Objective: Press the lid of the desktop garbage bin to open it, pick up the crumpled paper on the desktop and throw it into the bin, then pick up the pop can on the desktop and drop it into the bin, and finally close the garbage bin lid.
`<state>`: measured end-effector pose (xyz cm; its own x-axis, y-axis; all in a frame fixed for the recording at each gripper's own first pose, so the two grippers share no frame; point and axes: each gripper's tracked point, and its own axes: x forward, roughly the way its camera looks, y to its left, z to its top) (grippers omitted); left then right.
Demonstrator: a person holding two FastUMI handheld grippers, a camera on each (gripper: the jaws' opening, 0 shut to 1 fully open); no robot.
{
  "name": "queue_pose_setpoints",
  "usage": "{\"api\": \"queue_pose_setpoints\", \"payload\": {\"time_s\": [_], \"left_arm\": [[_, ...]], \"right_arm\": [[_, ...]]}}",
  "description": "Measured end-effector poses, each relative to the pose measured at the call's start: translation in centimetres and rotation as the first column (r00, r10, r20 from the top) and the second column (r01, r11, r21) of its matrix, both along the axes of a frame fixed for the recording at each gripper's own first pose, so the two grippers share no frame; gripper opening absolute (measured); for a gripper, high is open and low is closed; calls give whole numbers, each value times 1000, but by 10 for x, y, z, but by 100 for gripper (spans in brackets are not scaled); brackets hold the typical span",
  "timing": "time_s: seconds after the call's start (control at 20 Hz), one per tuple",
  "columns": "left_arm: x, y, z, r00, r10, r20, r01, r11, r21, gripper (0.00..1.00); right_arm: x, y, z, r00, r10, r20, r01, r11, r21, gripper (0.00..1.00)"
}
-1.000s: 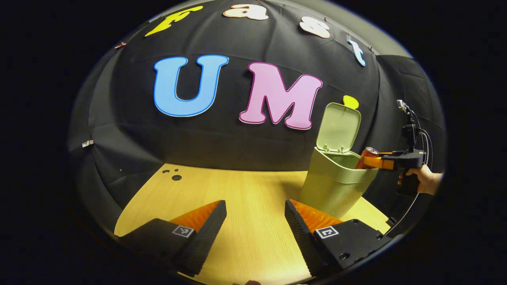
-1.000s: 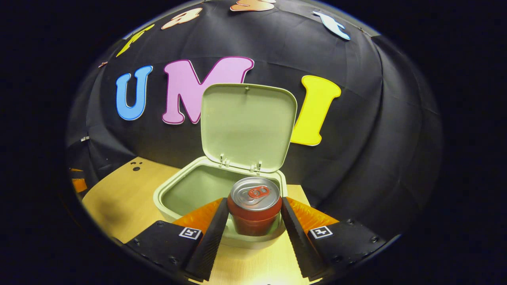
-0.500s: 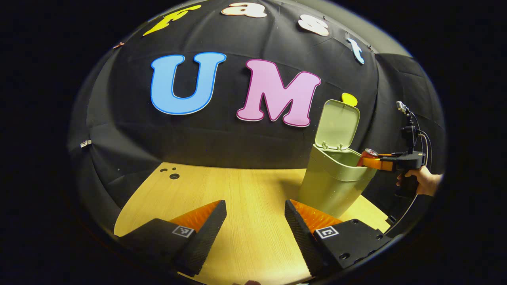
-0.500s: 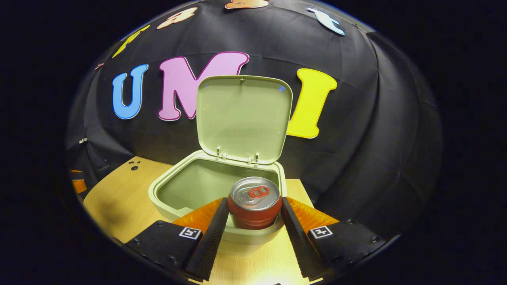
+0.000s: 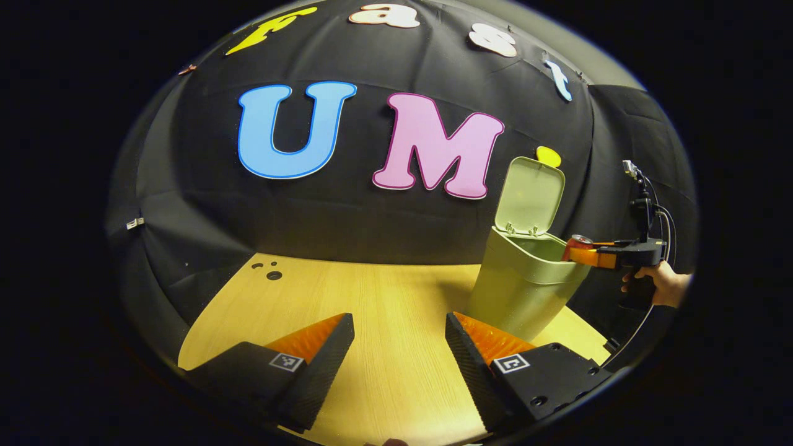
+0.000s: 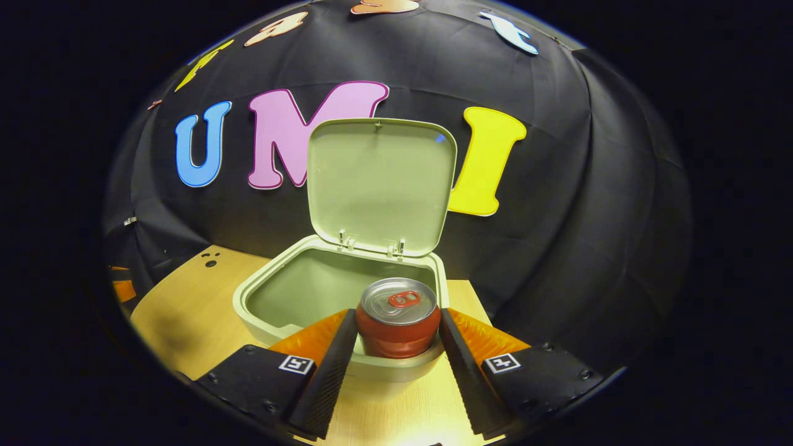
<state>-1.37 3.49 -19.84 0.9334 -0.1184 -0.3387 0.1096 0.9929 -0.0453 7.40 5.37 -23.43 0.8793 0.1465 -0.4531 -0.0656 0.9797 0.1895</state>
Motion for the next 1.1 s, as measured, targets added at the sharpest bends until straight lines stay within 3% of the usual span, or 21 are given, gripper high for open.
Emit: {"api": "queue_pose_setpoints", "payload": {"time_s": [0.8,0.85,1.1], "left_arm": [[-6,-5,5,1000,3,7,-3,1000,18,96],[-6,-5,4,1000,3,7,-3,1000,18,95],[-10,-5,5,1000,8,6,-8,1000,19,95]], "right_arm": [[-3,-3,0,1000,-5,2,5,1000,11,86],[-3,-3,0,1000,-7,2,7,1000,11,81],[-3,-5,7,1000,-8,25,8,1000,13,81]]}}
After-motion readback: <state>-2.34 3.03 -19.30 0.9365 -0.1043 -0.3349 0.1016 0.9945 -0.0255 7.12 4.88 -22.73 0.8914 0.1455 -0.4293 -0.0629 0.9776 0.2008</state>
